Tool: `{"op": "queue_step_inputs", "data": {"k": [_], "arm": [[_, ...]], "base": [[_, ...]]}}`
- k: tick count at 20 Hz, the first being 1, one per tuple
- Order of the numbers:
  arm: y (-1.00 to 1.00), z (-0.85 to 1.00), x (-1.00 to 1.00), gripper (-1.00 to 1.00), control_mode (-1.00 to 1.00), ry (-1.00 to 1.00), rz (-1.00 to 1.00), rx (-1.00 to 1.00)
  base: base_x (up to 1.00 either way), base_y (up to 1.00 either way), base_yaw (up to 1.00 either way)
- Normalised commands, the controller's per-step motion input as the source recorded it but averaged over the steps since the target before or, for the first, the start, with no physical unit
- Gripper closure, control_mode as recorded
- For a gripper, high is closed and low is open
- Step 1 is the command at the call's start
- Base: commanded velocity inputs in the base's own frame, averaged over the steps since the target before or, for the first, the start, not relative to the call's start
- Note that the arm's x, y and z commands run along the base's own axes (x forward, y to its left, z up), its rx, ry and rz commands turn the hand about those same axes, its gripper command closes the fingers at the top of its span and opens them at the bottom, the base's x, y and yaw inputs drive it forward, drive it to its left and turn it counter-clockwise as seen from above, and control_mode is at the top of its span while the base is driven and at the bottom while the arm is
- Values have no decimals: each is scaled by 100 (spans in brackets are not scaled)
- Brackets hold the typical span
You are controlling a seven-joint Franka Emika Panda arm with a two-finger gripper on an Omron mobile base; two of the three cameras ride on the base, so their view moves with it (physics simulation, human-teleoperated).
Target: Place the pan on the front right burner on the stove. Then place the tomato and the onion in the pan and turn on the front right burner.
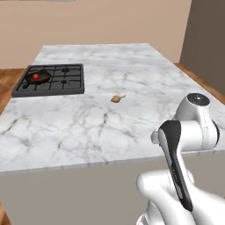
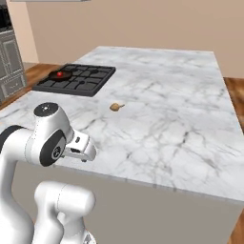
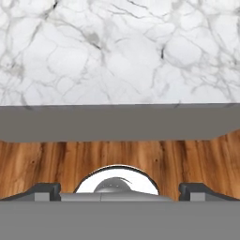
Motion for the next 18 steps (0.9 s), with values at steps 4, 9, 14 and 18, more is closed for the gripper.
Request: {"op": "queue_step_inputs", "data": {"k": [4, 9, 14, 18], "arm": [[0, 0, 0, -100, 100, 0, 0, 0], [0, 0, 0, -100, 100, 0, 0, 0], [0, 0, 0, -100, 100, 0, 0, 0], [0, 0, 0, -100, 100, 0, 0, 0]], "base": [[30, 23, -10], [25, 31, -14], [31, 51, -18], [40, 41, -16]]}}
